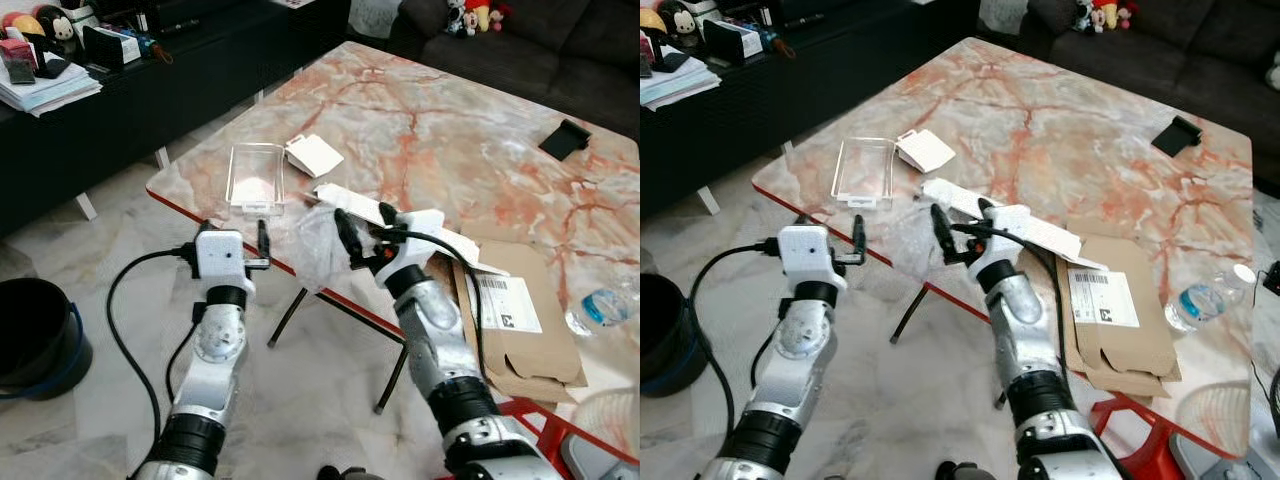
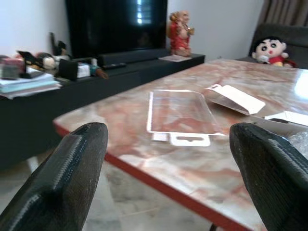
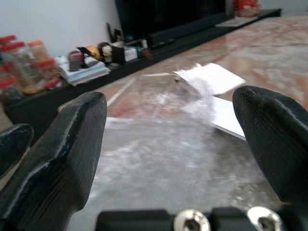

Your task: Picking trash to rubbish bin

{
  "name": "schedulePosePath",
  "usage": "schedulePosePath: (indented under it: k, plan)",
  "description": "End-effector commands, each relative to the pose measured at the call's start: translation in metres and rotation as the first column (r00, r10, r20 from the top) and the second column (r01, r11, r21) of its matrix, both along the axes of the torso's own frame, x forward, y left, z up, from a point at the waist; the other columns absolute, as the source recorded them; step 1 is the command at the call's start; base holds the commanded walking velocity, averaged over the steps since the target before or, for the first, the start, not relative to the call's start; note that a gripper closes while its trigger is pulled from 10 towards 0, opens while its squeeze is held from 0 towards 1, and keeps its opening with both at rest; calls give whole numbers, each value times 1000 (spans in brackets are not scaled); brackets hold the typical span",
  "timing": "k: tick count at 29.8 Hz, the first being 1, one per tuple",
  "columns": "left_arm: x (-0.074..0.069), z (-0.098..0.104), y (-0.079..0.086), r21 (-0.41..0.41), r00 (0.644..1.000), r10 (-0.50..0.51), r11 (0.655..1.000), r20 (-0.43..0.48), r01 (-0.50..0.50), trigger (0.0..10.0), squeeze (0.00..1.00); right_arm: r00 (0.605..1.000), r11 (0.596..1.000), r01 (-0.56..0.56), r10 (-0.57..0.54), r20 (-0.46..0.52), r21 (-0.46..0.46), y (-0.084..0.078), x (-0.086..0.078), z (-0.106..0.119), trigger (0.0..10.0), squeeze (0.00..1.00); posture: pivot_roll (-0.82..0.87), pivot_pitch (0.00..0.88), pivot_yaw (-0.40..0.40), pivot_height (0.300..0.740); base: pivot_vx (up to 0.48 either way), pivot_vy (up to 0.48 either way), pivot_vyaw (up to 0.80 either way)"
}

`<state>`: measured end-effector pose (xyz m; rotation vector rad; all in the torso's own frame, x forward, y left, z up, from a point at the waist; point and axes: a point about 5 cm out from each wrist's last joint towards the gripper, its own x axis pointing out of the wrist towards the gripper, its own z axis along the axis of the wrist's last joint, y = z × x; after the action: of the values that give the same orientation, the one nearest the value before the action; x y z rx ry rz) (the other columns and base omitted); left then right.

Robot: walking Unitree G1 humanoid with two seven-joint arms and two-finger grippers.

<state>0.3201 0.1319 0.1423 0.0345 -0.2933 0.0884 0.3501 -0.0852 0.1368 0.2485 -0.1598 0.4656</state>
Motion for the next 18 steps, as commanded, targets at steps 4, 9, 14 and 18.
schedulePosePath:
  k: [4,9,14,18]
  plan:
    - [-2,1,-3,10,1000,-15,1000,7,15,10000,0,1000,1000,14,-14,13,12,-7,0,4,10000,0,8,141,-111,740,0,0,0]
    - [-2,0,-3,15,1000,-12,1000,3,12,10000,0,1000,1000,9,-9,-1,8,-6,0,2,10000,0,1,146,-114,740,0,0,0]
    - [-2,0,-4,23,1000,-13,1000,1,13,10000,0,1000,1000,-12,12,-10,3,3,-1,1,10000,0,6,154,-117,740,0,0,0]
    - [-2,0,-1,26,1000,-7,1000,-3,7,10000,0,999,999,-30,30,-38,-12,9,-4,-5,10000,0,9,166,-123,740,0,0,0]
